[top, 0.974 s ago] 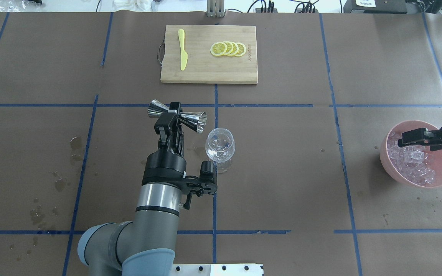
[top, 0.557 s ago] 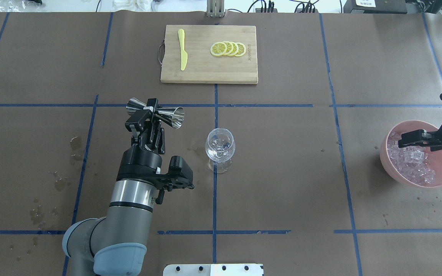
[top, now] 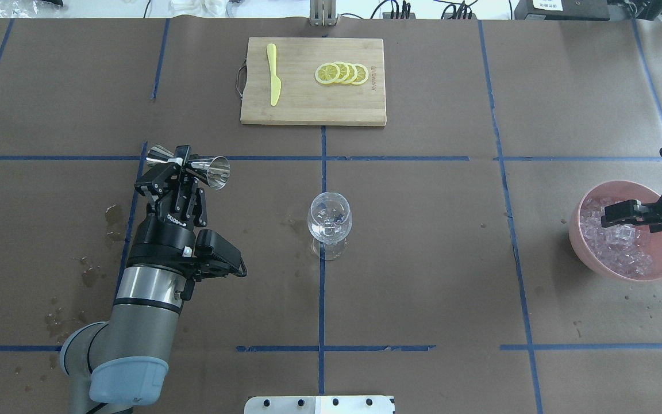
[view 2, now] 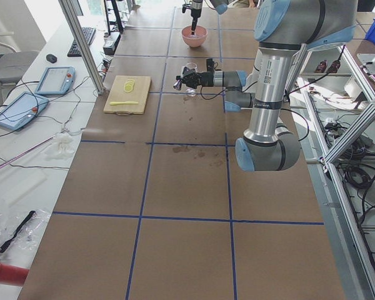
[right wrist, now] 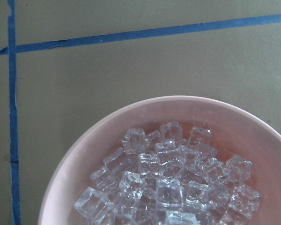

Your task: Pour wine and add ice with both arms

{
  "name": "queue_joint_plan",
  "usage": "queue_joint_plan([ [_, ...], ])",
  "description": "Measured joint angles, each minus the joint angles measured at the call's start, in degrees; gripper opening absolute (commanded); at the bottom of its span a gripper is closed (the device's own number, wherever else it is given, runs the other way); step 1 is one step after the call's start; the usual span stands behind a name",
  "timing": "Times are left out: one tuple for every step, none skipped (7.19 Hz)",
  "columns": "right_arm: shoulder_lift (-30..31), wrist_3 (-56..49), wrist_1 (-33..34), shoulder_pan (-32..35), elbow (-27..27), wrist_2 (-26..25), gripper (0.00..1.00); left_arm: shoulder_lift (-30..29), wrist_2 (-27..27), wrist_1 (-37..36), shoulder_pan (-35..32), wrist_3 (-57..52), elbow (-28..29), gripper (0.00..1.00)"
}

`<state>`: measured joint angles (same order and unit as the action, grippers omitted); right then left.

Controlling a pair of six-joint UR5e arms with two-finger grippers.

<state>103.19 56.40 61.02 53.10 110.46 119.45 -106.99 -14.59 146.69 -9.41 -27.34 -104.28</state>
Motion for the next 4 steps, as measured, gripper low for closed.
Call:
queue_joint_plan([
  [0.04,0.02,0.26,-0.52,-0.37,0.00,0.92,1.37,0.00,1.37,-0.16,0.00,0.00,0.00],
  [0.07,0.02,0.42,-1.04,-0.73,0.00,0.79,3.08,0.00,2.91,-0.32,0.00,-0.02,0.00],
  [0.11,0.03,0.47,-1.38,-0.97,0.01,0.71,5.24,0.00,5.35,-0.53,-0.02,-0.04,0.00],
  [0.12,0.03,0.50,-1.52,-1.16,0.05,0.66,7.12,0.00,7.54,-0.75,-0.05,-0.05,0.00],
])
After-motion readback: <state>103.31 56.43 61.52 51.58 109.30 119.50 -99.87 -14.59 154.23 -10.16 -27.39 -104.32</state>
